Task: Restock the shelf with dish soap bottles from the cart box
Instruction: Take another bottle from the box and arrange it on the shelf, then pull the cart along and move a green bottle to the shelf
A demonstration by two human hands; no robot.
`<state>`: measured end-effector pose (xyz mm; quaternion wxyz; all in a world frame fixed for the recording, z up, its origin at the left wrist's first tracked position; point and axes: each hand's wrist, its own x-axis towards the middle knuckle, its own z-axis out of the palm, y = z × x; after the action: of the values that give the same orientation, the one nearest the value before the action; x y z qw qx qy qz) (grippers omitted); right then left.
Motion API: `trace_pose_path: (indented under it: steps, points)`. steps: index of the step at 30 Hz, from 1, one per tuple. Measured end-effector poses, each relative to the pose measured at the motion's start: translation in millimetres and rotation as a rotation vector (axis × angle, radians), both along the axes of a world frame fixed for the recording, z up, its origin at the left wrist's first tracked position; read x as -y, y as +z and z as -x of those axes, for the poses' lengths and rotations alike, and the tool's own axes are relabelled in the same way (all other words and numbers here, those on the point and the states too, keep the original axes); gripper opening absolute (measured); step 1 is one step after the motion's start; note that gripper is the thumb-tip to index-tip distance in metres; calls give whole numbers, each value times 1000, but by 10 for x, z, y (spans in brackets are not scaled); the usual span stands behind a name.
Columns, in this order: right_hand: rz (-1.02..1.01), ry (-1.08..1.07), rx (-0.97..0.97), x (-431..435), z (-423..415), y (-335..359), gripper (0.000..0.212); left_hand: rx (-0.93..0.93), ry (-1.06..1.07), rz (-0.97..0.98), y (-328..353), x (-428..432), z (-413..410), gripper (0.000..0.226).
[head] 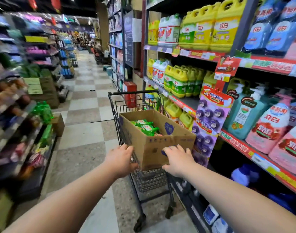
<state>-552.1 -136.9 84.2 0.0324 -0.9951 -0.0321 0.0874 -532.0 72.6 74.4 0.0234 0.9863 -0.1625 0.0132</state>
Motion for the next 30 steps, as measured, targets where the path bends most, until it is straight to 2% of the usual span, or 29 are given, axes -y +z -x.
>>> trace_pose_path:
  steps: [10, 19, 26, 30]
  points:
    - [-1, 155, 18, -390, -1511, -132, 66, -29, 107, -60, 30, -388, -1224, 65]
    - [-42, 69, -67, -206, -2881, -161, 69, -58, 133, -83, 30, -315, -2436, 69]
    - [-8, 76, -128, -407, -3506, -299, 69, -103, 110, -78, -85, -457, -3125, 66]
    - [-4, 35, -125, -536, -3881, -408, 66, -105, 25, -89, -179, -556, -3679, 67]
